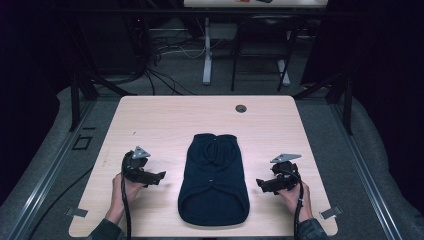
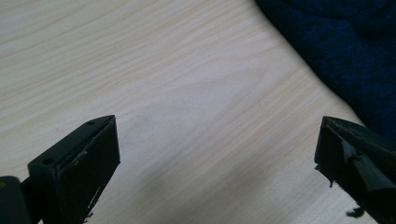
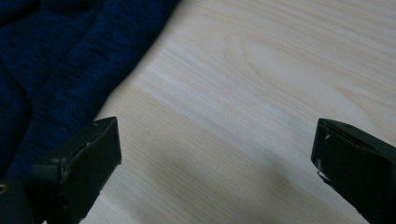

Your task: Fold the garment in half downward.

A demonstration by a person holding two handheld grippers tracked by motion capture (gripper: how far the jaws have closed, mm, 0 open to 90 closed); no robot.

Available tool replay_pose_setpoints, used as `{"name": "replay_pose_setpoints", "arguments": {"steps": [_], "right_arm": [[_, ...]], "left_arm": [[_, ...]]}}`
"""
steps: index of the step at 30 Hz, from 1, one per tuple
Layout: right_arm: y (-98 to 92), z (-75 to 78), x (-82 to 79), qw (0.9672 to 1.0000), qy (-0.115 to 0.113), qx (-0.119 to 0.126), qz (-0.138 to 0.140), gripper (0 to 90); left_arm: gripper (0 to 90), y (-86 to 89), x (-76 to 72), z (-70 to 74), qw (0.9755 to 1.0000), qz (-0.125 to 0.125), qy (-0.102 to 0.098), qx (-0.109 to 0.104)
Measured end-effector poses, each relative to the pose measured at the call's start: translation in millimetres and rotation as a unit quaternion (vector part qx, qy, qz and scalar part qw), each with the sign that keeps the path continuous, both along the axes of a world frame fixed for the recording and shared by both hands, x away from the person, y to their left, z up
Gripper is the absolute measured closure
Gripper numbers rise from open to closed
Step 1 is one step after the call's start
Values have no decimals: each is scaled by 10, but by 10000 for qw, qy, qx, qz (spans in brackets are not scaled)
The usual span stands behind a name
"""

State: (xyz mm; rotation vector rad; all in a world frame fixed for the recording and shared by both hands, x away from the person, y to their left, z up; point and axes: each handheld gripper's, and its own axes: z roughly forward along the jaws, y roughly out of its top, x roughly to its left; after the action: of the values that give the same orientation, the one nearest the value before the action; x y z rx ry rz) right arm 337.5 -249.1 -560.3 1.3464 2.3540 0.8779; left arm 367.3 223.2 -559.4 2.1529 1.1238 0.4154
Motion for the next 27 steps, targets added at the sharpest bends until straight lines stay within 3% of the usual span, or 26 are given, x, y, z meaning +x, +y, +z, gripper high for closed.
{"name": "replay_pose_setpoints", "arguments": {"steps": [5, 9, 23, 27], "right_arm": [[93, 42, 39, 9999, -31, -28, 115, 14], [147, 76, 96, 9998, -31, -50, 172, 16], [378, 145, 376, 9991, -22, -36, 427, 0], [443, 183, 460, 9985, -63, -15, 536, 0]], "left_arm": [[2, -66, 53, 42, 9999, -68, -74, -37], [4, -98, 116, 71, 9998, -139, 15, -130], [1, -248, 389, 102, 9997, -193, 139, -73], [1, -304, 461, 152, 9998, -165, 43, -46]]}}
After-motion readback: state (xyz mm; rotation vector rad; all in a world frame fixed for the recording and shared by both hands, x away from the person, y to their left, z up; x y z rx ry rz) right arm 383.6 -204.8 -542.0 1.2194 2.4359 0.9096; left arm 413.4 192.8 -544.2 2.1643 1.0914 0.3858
